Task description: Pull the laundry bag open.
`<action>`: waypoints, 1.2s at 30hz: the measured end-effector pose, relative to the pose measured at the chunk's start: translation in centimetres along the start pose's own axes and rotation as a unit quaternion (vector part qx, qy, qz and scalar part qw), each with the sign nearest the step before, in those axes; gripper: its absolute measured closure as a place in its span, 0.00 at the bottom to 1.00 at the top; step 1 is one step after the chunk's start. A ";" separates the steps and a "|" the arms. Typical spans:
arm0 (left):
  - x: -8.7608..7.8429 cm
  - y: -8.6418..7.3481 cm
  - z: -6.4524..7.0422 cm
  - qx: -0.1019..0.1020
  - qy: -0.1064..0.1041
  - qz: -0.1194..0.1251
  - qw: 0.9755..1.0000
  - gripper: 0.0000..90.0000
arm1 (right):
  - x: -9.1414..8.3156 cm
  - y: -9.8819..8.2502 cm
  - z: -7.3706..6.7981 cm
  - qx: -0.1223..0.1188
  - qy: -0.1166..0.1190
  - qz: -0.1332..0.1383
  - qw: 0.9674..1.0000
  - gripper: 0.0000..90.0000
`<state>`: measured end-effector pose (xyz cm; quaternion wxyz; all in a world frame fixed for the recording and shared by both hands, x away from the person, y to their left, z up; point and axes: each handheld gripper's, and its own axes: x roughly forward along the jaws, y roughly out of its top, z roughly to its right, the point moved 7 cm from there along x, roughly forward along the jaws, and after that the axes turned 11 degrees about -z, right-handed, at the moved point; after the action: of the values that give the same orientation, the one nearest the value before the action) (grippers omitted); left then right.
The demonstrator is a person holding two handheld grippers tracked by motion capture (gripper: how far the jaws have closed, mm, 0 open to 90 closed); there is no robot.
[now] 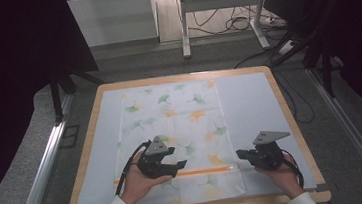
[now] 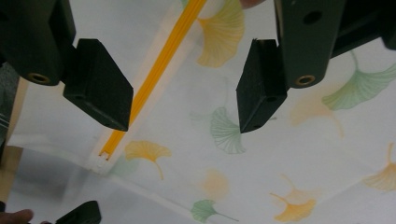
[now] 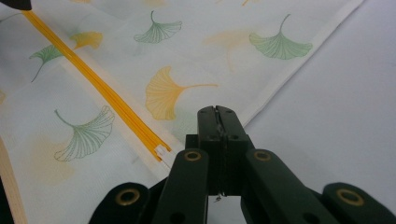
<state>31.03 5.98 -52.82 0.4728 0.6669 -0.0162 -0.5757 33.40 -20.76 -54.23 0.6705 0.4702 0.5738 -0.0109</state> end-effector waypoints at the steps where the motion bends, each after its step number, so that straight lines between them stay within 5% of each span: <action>1: 0.1 0.1 0.2 0.004 0.001 -0.001 1.000 0.40 | 0.1 0.0 0.0 0.000 0.000 0.000 1.000 0.99; 16: 2.7 1.8 3.0 0.043 -0.023 -0.016 0.999 0.42 | 3.3 0.9 0.9 -0.001 -0.004 -0.037 0.999 0.99; 36: 4.7 3.2 5.0 0.047 -0.037 -0.013 0.998 0.45 | 4.1 0.6 1.6 0.004 0.003 -0.053 0.999 0.99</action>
<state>30.41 -1.54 -53.73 0.4328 0.6668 -0.0518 -0.6045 36.34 -19.31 -57.27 0.6654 0.4418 0.5998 -0.0472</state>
